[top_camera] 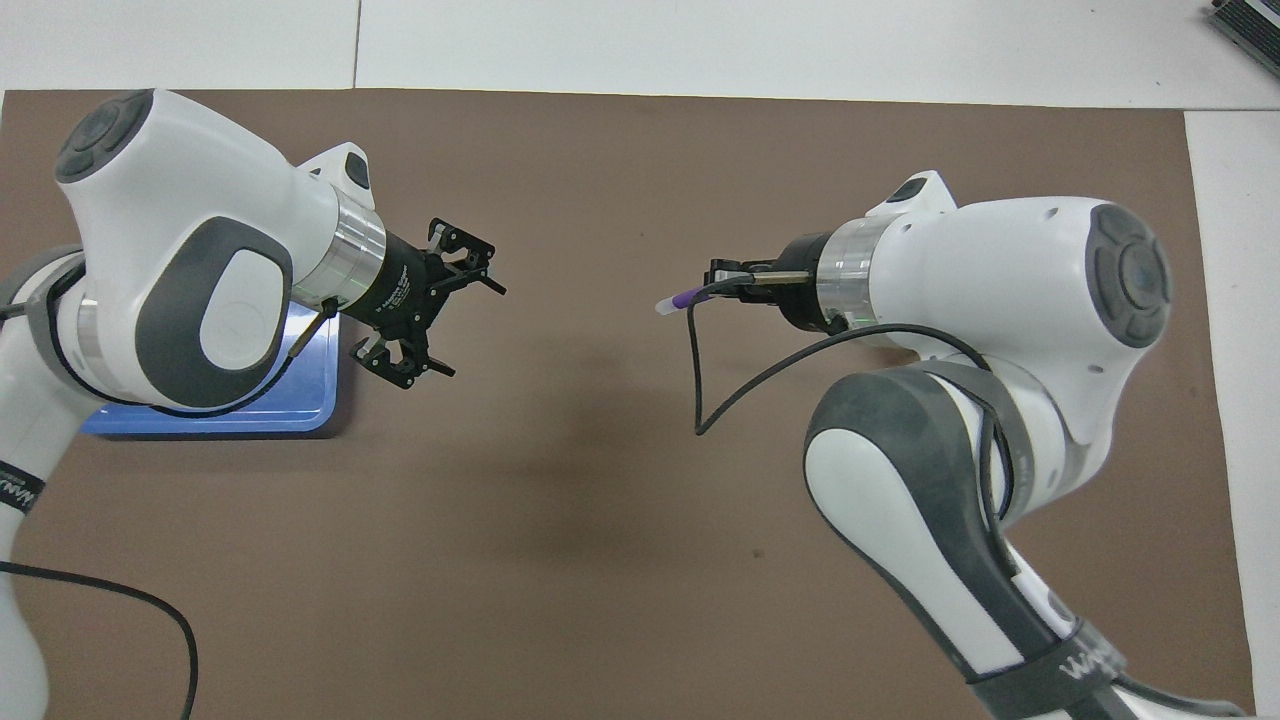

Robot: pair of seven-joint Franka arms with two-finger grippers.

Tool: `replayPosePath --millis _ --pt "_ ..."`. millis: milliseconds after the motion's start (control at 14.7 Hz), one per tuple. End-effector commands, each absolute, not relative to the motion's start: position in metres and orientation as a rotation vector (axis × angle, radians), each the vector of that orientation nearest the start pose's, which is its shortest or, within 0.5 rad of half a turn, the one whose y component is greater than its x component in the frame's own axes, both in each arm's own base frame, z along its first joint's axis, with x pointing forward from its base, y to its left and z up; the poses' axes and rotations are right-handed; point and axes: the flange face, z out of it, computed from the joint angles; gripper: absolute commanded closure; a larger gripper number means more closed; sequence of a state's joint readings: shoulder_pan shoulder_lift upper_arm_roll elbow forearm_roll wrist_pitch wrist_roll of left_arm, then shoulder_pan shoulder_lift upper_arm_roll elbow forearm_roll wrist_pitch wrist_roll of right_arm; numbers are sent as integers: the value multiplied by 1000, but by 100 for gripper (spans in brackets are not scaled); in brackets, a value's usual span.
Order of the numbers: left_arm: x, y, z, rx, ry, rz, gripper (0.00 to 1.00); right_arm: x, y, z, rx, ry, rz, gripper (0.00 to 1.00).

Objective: Transfer and insert pens with both arms
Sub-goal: 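Carry the purple pen to the cup while the left gripper returns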

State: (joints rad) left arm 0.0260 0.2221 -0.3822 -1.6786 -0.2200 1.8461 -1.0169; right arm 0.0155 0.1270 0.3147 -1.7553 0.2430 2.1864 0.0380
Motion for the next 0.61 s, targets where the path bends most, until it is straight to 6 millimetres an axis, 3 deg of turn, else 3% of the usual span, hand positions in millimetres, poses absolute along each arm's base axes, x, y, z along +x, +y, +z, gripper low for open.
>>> replayPosePath --millis 0,204,341,545 --pt "577 -206 495 -3132 -899 227 0 603 172 531 -2912 -501 -382 100" --pt "574 -197 513 -3130 -553 55 0 614 132 533 -2998 -785 -421 100" --pt "572 -188 530 -3130 -349 -28 0 622 100 529 -2993 -882 -437 100" --pt "567 -162 564 -3113 -40 -136 0 629 68 512 -2986 -951 -440 100"
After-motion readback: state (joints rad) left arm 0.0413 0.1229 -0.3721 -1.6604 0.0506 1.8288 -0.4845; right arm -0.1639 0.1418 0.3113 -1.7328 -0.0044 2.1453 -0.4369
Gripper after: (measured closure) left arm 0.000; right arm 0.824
